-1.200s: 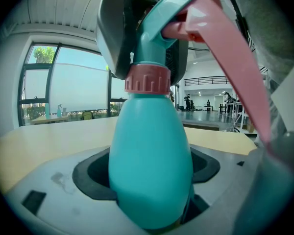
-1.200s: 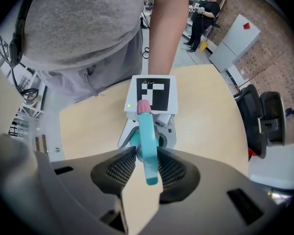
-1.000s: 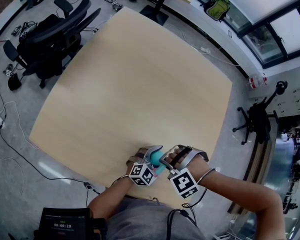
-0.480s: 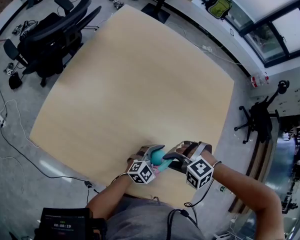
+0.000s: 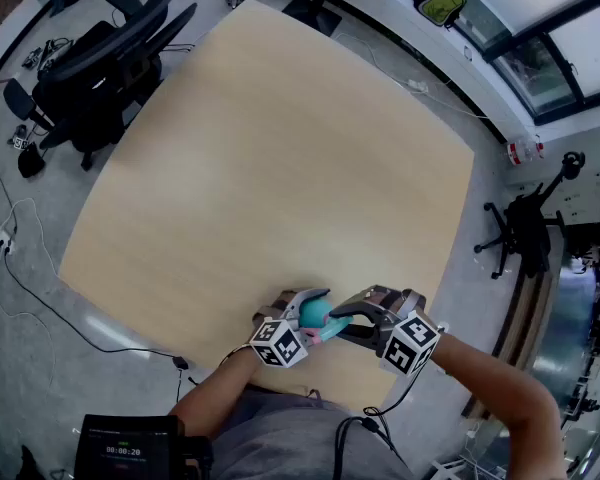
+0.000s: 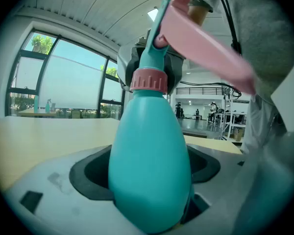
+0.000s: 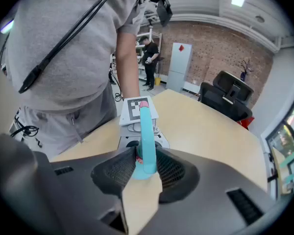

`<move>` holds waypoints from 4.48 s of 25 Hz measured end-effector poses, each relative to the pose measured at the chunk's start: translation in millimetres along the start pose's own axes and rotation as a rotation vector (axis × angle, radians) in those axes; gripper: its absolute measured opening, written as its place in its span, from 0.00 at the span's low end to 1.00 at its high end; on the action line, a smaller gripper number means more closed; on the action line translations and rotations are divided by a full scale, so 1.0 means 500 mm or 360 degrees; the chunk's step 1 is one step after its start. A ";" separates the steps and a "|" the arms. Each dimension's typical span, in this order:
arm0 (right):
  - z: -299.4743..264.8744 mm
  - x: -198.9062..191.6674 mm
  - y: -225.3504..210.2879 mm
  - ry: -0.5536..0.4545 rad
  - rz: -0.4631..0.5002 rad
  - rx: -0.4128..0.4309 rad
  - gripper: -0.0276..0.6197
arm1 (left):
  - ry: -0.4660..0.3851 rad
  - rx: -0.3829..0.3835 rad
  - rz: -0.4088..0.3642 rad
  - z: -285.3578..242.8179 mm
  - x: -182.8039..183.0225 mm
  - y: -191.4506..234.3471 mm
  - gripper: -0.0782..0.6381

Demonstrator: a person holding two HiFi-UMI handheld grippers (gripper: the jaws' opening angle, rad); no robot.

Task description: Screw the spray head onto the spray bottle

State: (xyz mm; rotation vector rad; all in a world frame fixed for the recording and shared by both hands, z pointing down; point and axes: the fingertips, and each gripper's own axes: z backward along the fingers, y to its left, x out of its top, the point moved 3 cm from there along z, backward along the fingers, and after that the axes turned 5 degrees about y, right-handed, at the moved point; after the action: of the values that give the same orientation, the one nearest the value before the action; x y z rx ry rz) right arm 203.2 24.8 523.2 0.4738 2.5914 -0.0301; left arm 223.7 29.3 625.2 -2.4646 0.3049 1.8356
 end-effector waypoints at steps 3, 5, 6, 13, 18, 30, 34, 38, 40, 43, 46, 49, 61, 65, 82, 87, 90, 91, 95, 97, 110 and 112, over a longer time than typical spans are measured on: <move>-0.007 -0.003 0.004 -0.0084 -0.0146 -0.0015 0.25 | 0.0005 -0.0041 -0.0010 0.000 -0.006 -0.006 0.66; -0.009 -0.004 0.007 -0.0152 -0.0254 -0.0019 0.25 | 0.0011 -0.0076 -0.0019 -0.001 -0.009 -0.011 0.66; -0.009 -0.006 0.009 -0.0189 -0.0311 -0.0021 0.25 | 0.0012 -0.0093 -0.0024 -0.001 -0.009 -0.014 0.66; -0.015 -0.020 0.022 -0.0276 -0.0610 -0.0029 0.25 | 0.0030 -0.0113 -0.0033 -0.001 -0.012 -0.018 0.66; 0.002 0.009 0.019 -0.0172 -0.0499 -0.0038 0.26 | 0.0049 -0.0086 -0.0026 -0.003 -0.014 -0.018 0.66; -0.031 0.043 0.006 0.0572 0.0100 0.0083 0.26 | 0.0042 -0.0074 -0.0014 0.006 -0.023 -0.006 0.66; -0.038 0.038 0.005 0.0674 0.0221 0.0142 0.26 | 0.0043 -0.0072 -0.0013 -0.002 -0.026 -0.005 0.66; -0.043 0.032 0.012 0.0760 0.0228 0.0197 0.25 | 0.0041 -0.0069 -0.0015 -0.006 -0.028 -0.006 0.66; -0.046 0.026 0.004 0.0796 0.0048 0.0185 0.24 | 0.0044 -0.0059 -0.0020 -0.009 -0.027 -0.005 0.66; -0.049 0.016 -0.004 0.0758 -0.0464 0.0104 0.24 | 0.0059 0.0017 -0.0003 -0.011 -0.026 -0.003 0.66; -0.044 -0.001 0.013 0.0695 -0.1046 -0.0165 0.24 | 0.0121 0.0213 -0.0012 -0.024 -0.024 -0.005 0.66; -0.031 -0.019 0.030 0.0404 -0.1780 -0.0497 0.24 | 0.0150 0.0504 0.0081 -0.029 -0.022 -0.006 0.66; -0.019 -0.008 0.031 -0.0110 -0.2559 -0.0740 0.27 | 0.0173 0.0754 0.0242 -0.017 -0.019 0.008 0.66; 0.043 0.007 0.019 -0.0012 -0.2192 -0.0683 0.41 | 0.0166 0.0665 0.0220 -0.019 -0.020 0.006 0.66; -0.002 0.010 0.049 0.0993 0.1634 0.0486 0.41 | 0.0135 0.0275 0.0115 -0.054 -0.023 -0.011 0.66; -0.031 -0.013 0.048 0.1005 0.1706 0.0492 0.32 | 0.0139 0.0271 0.0111 -0.056 -0.024 -0.012 0.66; -0.031 -0.020 0.052 0.0995 0.1597 0.0500 0.25 | 0.0144 0.0268 0.0107 -0.057 -0.023 -0.013 0.66; -0.031 -0.020 0.052 0.0983 0.1531 0.0492 0.25 | 0.0148 0.0268 0.0104 -0.057 -0.023 -0.013 0.66; -0.034 -0.014 0.053 0.0994 0.1306 0.0483 0.24 | 0.0167 0.0266 0.0094 -0.057 -0.026 -0.016 0.66; -0.038 -0.012 0.051 0.1060 0.1057 0.0482 0.24 | 0.0176 0.0270 0.0087 -0.057 -0.026 -0.016 0.66; -0.038 -0.032 -0.013 0.0311 -0.2571 -0.0356 0.25 | 0.0236 0.0644 0.0178 -0.032 -0.027 0.003 0.66; -0.039 -0.039 -0.012 0.0201 -0.2704 -0.0483 0.25 | 0.0238 0.0675 0.0189 -0.034 -0.028 0.006 0.66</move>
State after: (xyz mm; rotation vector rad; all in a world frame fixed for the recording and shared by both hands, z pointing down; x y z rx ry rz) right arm 207.7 14.8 549.4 -1.8410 2.2230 -0.1685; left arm 235.0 25.4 643.9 -2.3222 0.7750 1.4346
